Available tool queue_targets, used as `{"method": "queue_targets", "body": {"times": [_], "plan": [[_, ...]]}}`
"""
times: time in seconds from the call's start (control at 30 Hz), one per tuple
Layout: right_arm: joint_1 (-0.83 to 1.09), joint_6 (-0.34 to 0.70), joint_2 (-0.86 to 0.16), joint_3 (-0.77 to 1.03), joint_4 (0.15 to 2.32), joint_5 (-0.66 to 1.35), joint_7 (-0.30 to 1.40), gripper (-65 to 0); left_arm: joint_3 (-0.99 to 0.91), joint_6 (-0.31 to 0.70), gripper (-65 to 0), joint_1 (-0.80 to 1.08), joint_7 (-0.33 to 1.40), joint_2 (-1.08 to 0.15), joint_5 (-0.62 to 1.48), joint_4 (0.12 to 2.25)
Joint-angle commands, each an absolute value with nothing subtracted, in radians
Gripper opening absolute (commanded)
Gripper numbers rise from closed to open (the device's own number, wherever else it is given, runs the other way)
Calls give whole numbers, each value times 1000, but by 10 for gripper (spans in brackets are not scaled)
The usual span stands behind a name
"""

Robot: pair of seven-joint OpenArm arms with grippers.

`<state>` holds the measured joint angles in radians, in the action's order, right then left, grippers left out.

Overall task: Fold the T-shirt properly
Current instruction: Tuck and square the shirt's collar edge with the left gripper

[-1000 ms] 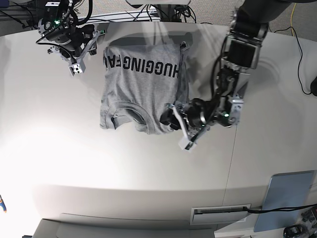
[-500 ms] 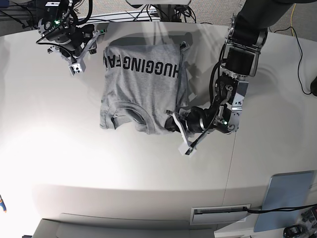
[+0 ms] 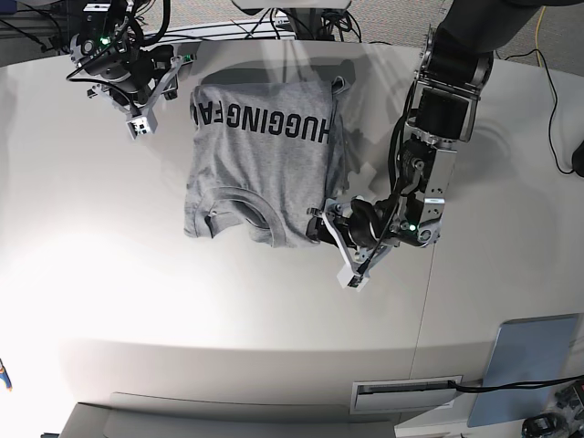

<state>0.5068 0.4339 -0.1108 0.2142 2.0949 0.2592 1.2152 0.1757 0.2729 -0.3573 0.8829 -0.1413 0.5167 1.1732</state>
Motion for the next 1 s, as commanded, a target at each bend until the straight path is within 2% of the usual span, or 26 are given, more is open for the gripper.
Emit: {"method": "queue_targets", "body": {"times": [0.0,0.1,0.23,0.3,0.4,0.47,0.83,0.9,0.97], "plan": [[507,433,-116,217,2115,261,1201,-419,174,277,-317,-379,881,-140,547,1190],[507,433,-116,217,2115,261,1200,-419,175,276,-338,-371,894,-130,556,1190],[507,433,-116,217,2115,261,1200,-419,175,242,-401,-362,898,-112,554,1188],[507,433,-116,217,2115,261,1200,-419,175,245,-461,-364,894,-104,554,1188],[507,434,-116,217,2115,261,1200,-419,174,262,-611,-384,880,-103,554,1189],[507,434,-117,217,2115,261,1197,-419,165,261,-650,-405,910,-104,554,1200],[500,460,-116,217,2115,261,1168,-419,108,233,-645,-442,921,-134,354,1210],[498,459,-116,217,2115,261,1166,-419,108,233,-585,-443,925,-134,350,1210],[498,460,-116,217,2115,261,1166,-419,108,237,-477,-443,926,-139,351,1210]]}}
